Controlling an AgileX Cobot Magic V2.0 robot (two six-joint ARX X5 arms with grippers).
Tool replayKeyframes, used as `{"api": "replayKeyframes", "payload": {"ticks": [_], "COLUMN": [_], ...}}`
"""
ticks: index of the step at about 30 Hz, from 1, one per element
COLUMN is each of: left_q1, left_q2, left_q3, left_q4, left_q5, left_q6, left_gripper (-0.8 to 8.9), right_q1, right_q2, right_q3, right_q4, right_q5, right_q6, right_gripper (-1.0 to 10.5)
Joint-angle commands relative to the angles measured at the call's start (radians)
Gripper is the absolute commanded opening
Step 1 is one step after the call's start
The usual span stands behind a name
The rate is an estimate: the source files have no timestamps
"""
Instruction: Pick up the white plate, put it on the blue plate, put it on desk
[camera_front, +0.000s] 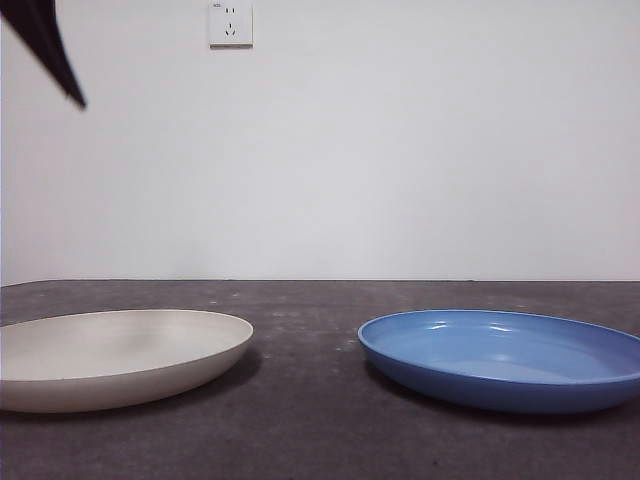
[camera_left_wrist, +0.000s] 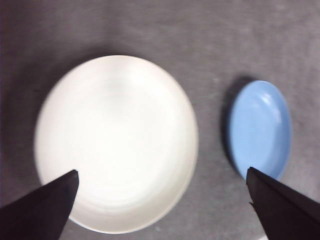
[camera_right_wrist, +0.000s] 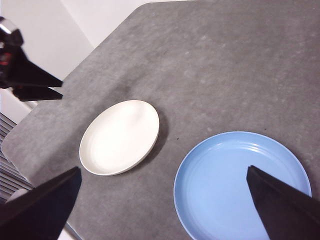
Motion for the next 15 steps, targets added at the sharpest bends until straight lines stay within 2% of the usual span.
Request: {"api": "replayKeyframes", "payload": {"ticks": [1, 6, 15], "left_q1": [0.035, 0.072, 0.072], "left_q2": [0.073, 0.204, 0.404], "left_q3": [0.023, 0.023, 0.023], "left_q4": [0.003, 0.025, 0.058], "left_q5": [0.006, -0.001, -0.053], "left_q6": [0.050, 0.067, 0.101], "left_gripper": [7.42, 7.41, 7.13], "right_q1": [0.004, 0.004, 0.004], "right_q2": [0.003, 0.003, 0.003], "right_q3": [0.013, 0.013, 0.013], "right_q4": [0.003, 0.004, 0.003], "right_q5": [-0.003, -0.003, -0.003], "right_q6": [0.005, 0.005, 0.006], "right_gripper": [6.7, 6.7, 6.7]}}
